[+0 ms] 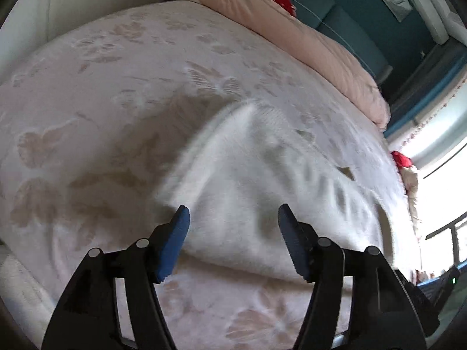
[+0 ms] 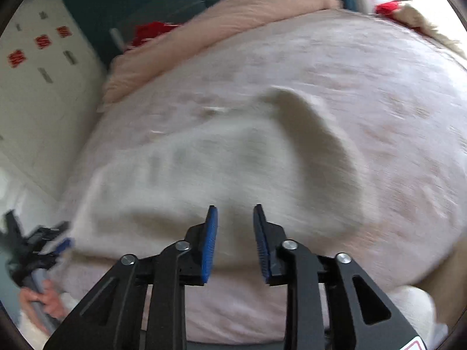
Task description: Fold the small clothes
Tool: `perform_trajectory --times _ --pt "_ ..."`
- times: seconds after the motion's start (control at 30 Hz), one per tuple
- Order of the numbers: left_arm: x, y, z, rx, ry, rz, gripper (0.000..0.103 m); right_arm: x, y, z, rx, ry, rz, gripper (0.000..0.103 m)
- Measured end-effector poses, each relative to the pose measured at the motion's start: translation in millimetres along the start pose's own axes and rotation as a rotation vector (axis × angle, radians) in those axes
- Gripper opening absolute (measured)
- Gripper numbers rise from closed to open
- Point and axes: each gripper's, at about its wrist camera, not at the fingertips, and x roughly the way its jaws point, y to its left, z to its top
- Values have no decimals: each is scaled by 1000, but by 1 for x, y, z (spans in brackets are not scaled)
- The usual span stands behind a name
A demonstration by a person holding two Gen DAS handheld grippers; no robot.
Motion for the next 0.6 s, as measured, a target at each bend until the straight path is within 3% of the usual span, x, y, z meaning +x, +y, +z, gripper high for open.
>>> perform_trajectory --times 0.07,0.13,0.2,0.23,0.27,0.33,0.43,0.47,0.5,0.6 --pt "10 -20 1 30 19 -12 61 20 38 7 -51 30 89 20" --pt "29 -48 -3 104 65 -4 61 48 76 7 -125 74 122 19" --pt "56 -62 -6 179 118 64 61 85 104 0 -196 132 108 14" --pt "69 -63 -8 207 134 108 61 104 104 0 -222 152 56 10" --pt "80 -60 -9 234 144 141 63 110 97 1 -228 145 18 10" --pt "81 -50 -6 230 133 104 63 112 63 12 -178 114 -63 0" --pt "67 -39 4 199 144 70 61 84 -7 32 -18 79 -76 0" --pt "58 -33 6 192 125 63 61 65 -25 36 -15 57 -154 0" --pt "55 -30 8 183 115 60 65 52 -36 34 -13 39 -212 5" --pt "30 -1 7 89 82 12 70 8 -74 23 76 21 -231 20"
